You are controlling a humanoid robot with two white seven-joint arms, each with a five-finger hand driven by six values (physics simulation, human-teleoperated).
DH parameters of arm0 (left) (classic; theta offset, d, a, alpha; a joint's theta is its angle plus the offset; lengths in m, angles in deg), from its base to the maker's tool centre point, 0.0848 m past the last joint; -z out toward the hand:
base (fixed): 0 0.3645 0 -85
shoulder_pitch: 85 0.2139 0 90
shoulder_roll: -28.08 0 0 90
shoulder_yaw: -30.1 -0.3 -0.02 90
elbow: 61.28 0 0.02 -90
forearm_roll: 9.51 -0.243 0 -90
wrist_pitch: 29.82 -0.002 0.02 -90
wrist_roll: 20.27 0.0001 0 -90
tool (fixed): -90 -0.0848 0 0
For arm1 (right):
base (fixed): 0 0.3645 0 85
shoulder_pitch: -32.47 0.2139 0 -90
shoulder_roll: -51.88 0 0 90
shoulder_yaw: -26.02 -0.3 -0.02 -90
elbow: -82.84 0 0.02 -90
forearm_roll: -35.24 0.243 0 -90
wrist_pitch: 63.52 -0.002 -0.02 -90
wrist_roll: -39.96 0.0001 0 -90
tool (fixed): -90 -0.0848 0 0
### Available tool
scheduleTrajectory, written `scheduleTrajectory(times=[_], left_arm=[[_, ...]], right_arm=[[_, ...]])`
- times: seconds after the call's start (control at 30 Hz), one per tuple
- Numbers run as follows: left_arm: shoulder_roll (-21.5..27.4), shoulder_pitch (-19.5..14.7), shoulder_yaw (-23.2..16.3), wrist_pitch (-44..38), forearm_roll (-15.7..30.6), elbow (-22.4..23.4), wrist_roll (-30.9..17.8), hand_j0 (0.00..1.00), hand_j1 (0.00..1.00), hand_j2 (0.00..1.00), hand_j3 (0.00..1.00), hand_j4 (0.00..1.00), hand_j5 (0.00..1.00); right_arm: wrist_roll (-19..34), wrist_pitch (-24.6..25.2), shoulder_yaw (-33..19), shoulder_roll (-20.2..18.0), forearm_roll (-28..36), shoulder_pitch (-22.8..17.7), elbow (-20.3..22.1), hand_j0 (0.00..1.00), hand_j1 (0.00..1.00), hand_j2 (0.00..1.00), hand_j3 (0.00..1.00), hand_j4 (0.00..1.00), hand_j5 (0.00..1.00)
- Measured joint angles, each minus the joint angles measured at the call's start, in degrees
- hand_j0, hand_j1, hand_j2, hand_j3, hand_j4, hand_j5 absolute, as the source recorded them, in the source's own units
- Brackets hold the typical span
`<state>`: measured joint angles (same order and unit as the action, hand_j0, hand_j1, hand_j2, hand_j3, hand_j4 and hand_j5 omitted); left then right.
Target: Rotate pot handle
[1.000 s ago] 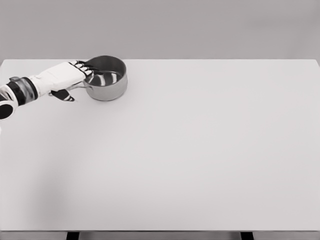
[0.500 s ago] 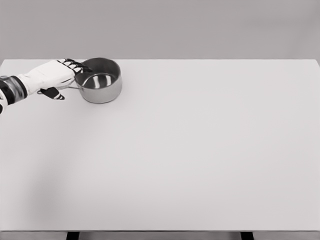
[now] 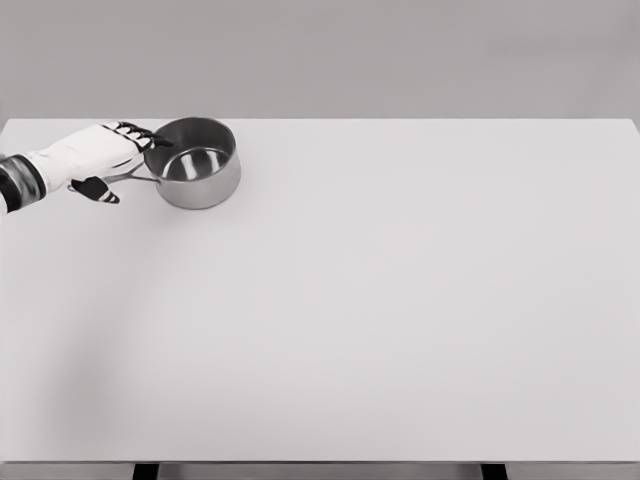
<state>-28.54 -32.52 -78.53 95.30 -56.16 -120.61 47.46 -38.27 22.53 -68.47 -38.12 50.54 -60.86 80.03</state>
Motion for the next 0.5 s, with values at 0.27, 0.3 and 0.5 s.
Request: scheduleTrajectory(times=[0.27, 0.3, 0.5], left_arm=[[-0.02, -0.09, -0.05, 0.0, 0.0, 0.38, 0.04, 1.0, 1.0, 1.0, 1.0, 1.0, 1.0], [-0.02, -0.09, -0.06, 0.0, 0.0, 0.38, 0.06, 1.0, 1.0, 1.0, 1.0, 1.0, 1.0], [0.04, -0.09, 0.43, 0.0, 0.0, 0.29, 0.08, 1.0, 1.0, 1.0, 1.0, 1.0, 1.0]], right_arm=[[0.0, 0.0, 0.0, 0.0, 0.0, 0.0, 0.0, 1.0, 1.0, 1.0, 1.0, 1.0, 1.0], [0.0, 0.0, 0.0, 0.0, 0.0, 0.0, 0.0, 1.0, 1.0, 1.0, 1.0, 1.0, 1.0], [0.0, 0.0, 0.0, 0.0, 0.0, 0.0, 0.0, 1.0, 1.0, 1.0, 1.0, 1.0, 1.0]])
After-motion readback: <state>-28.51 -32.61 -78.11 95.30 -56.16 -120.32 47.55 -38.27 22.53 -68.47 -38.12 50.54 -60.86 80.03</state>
